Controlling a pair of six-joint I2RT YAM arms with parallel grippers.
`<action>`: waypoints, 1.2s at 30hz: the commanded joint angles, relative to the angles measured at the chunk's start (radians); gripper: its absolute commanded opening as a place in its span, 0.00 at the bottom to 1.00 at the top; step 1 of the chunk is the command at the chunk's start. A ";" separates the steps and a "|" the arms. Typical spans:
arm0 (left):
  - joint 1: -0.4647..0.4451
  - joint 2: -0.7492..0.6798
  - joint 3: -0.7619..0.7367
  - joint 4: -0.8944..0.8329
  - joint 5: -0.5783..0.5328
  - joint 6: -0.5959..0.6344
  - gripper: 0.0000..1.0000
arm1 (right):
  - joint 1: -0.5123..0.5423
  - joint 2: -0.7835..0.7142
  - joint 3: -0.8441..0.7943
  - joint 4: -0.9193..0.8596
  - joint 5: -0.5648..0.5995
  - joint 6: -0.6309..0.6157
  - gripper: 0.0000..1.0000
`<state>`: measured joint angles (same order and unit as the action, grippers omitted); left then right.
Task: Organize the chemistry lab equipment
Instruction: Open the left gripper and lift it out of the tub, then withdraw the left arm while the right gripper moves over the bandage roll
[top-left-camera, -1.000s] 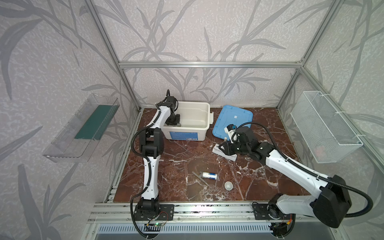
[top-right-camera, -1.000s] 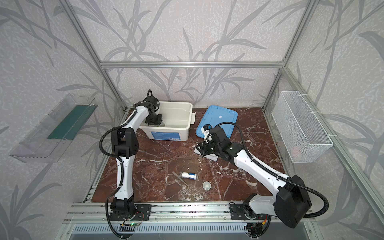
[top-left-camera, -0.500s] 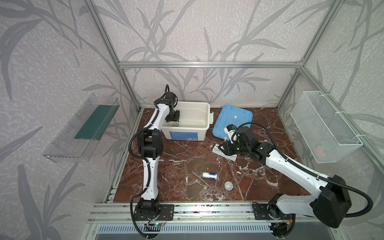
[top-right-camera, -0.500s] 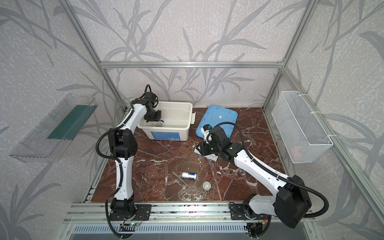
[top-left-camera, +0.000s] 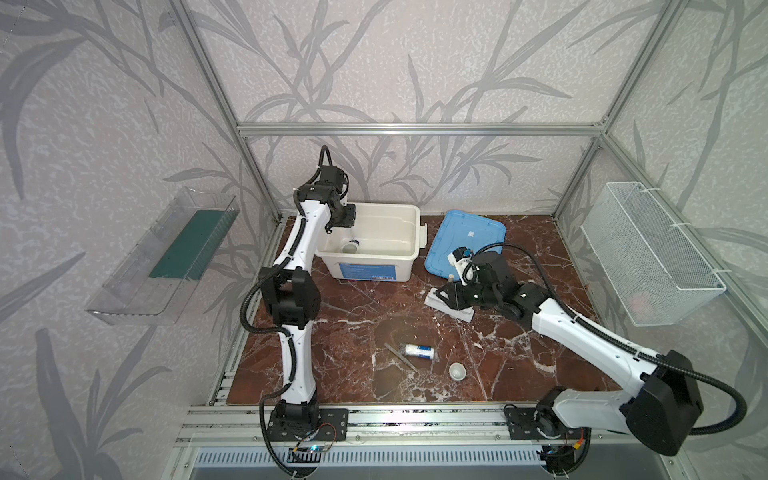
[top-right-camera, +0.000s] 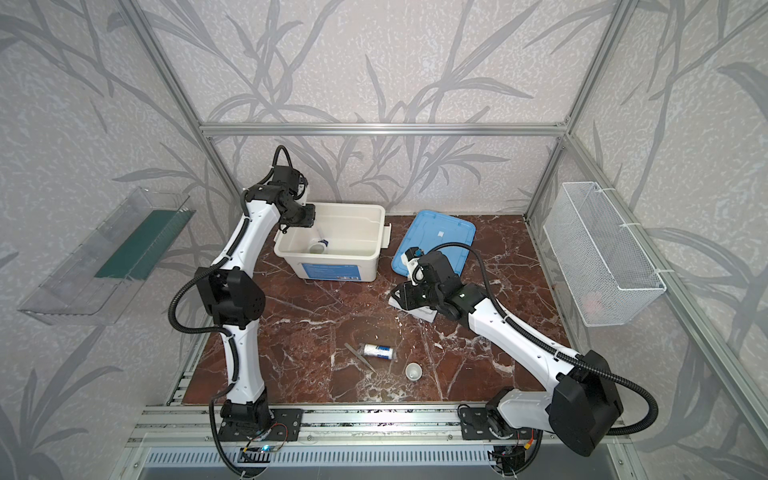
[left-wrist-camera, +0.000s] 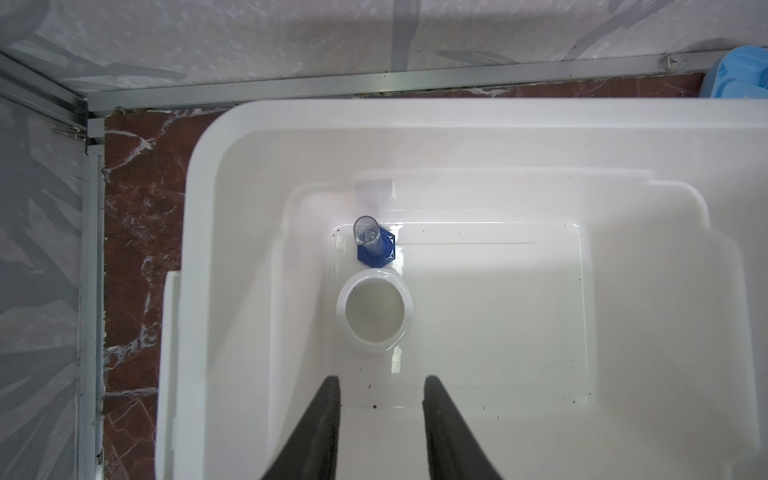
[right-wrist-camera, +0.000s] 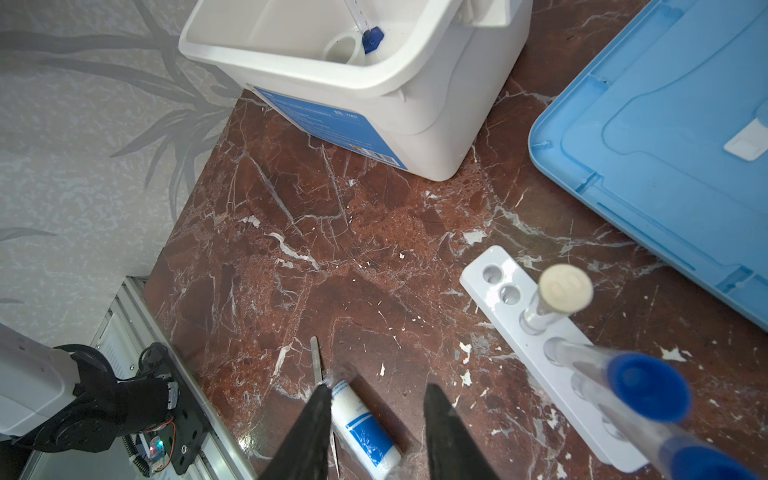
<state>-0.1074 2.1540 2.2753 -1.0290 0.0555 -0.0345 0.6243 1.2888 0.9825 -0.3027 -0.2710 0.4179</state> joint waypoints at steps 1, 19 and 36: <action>-0.015 -0.092 0.029 -0.029 0.021 0.027 0.36 | -0.006 0.002 0.043 -0.019 -0.007 -0.019 0.38; -0.109 -0.828 -0.828 0.353 0.127 0.118 0.40 | 0.091 -0.031 0.184 -0.337 0.042 -0.329 0.48; -0.109 -1.254 -1.362 0.531 0.230 0.041 0.44 | 0.314 0.265 0.250 -0.450 0.194 -0.502 0.54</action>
<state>-0.2161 0.9504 0.9520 -0.5854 0.2760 0.0315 0.9302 1.5150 1.1934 -0.7109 -0.1120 -0.0383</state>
